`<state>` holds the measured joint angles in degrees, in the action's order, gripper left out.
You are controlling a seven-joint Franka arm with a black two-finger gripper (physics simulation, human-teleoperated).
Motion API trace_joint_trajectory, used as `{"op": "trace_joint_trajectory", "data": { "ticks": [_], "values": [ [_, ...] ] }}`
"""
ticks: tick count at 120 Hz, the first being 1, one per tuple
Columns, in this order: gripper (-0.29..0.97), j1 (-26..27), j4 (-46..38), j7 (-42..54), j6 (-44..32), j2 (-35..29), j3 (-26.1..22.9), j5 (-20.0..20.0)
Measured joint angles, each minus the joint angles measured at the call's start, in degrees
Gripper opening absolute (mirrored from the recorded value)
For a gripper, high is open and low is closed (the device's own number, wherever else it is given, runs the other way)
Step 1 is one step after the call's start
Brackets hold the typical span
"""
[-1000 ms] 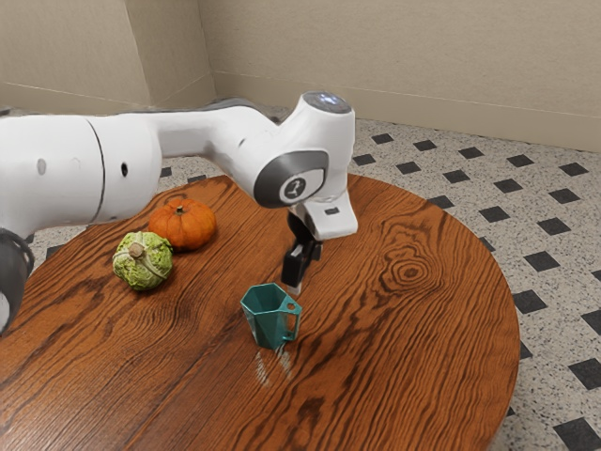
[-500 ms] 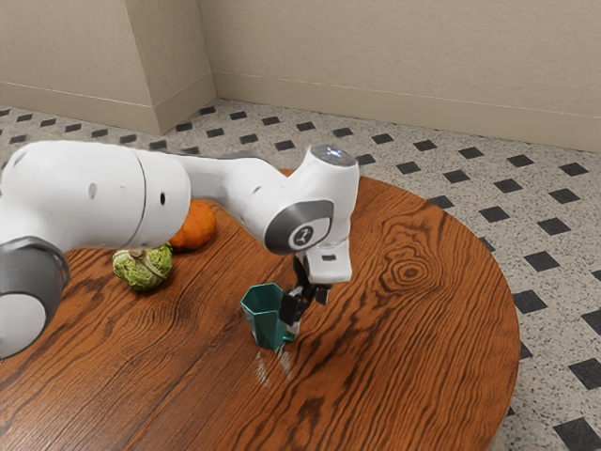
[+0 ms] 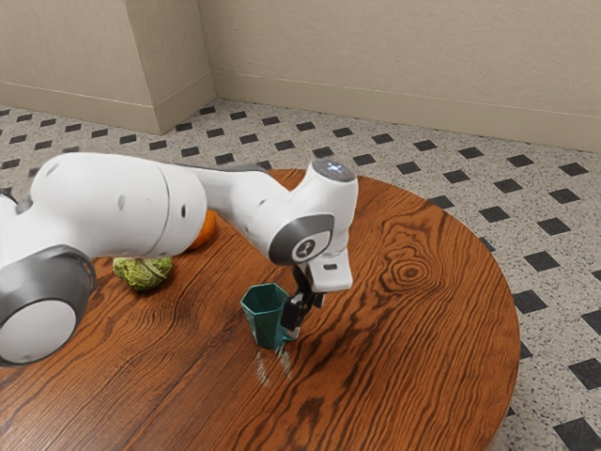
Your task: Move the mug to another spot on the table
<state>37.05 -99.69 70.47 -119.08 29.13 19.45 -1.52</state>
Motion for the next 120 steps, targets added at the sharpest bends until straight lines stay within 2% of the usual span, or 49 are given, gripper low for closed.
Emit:
{"op": "trace_joint_trajectory", "data": {
  "ticks": [40,52,97,120],
  "values": [
    [0.66,0.2,3.7,-5.1,5.9,3.0,0.1,-4.4],
    [0.62,0.1,4.4,-6.7,6.8,3.2,0.1,-4.9],
    [0.30,0.0,5.1,-10.9,7.8,3.3,0.4,-5.2],
    [0.17,0.0,5.1,-12.3,7.7,3.4,0.4,-5.3]
  ]
}}
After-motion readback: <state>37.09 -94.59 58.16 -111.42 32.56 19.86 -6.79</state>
